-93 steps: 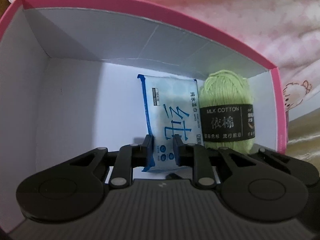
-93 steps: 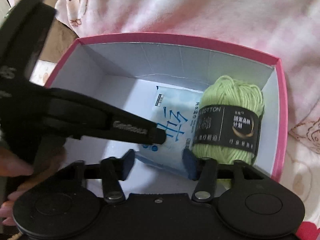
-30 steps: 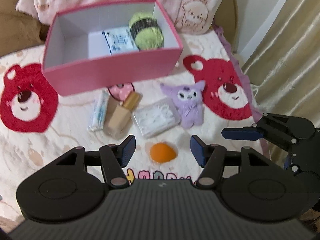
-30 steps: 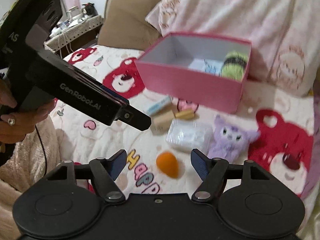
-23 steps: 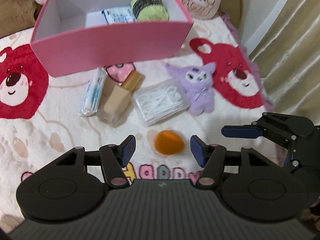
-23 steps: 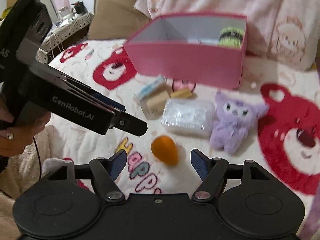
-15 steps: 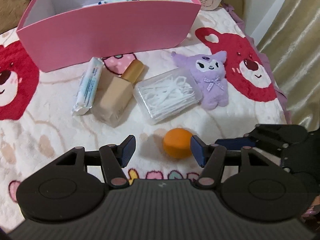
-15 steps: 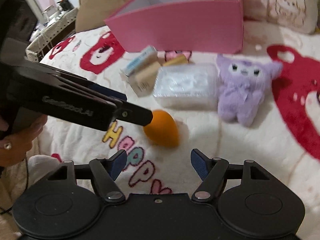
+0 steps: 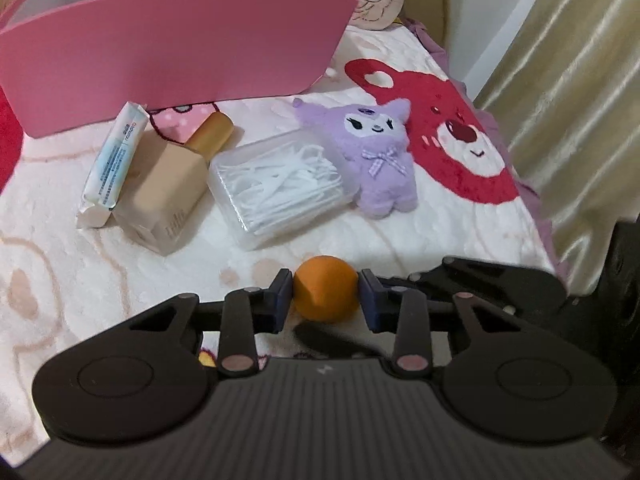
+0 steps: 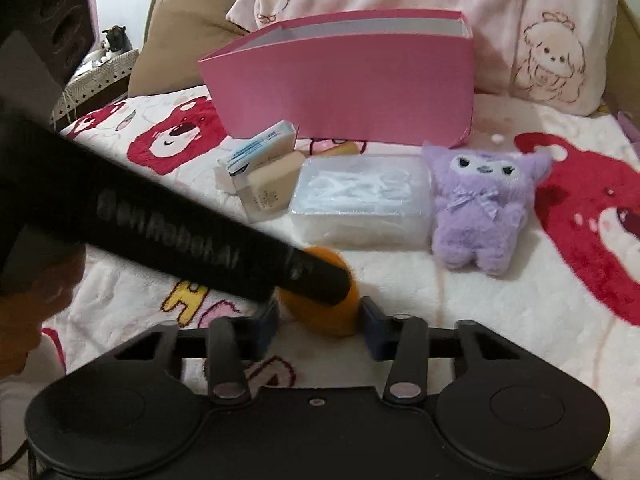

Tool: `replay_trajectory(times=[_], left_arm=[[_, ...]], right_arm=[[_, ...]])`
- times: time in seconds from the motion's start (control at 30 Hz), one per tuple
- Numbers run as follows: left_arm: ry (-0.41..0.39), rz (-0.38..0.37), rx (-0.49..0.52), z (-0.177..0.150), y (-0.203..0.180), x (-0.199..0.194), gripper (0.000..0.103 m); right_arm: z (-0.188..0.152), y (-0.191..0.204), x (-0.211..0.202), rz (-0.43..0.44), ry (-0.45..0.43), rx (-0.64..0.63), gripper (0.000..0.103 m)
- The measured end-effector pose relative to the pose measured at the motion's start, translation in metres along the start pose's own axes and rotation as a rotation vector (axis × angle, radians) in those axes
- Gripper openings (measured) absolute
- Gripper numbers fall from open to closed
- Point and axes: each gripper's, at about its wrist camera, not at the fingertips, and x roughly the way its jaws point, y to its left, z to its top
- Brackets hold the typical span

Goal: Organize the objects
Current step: 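Move the left gripper to the orange sponge and close on it, then lift the orange sponge with the left gripper and carry it into the box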

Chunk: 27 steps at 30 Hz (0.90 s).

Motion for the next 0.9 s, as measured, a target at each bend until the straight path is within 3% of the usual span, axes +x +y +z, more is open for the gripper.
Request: replay_trajectory(times=[0.23, 0.4, 0.53, 0.77, 0.9], left_arm=[[-0.050, -0.012, -0.005, 0.007, -0.010, -0.025, 0.034], [-0.091, -0.024, -0.073, 0.007, -0.007, -0.054, 0.035], [-0.070, 0.006, -0.088, 0.013, -0.006, -0.065, 0.034], [-0.055, 0.031, -0.111, 0.045, -0.005, -0.081, 0.034], [-0.058, 0.015, -0.107, 0.078, -0.006, -0.099, 0.034]], right_arm=[[0.020, 0.003, -0.023, -0.002, 0.001, -0.029, 0.044], [0.031, 0.008, -0.040, 0.060, -0.021, -0.019, 0.045], [0.047, 0.008, -0.041, 0.117, 0.019, -0.024, 0.044], [0.091, 0.002, -0.043, 0.164, 0.086, 0.016, 0.045], [0.122, -0.002, -0.055, 0.166, 0.080, 0.027, 0.045]])
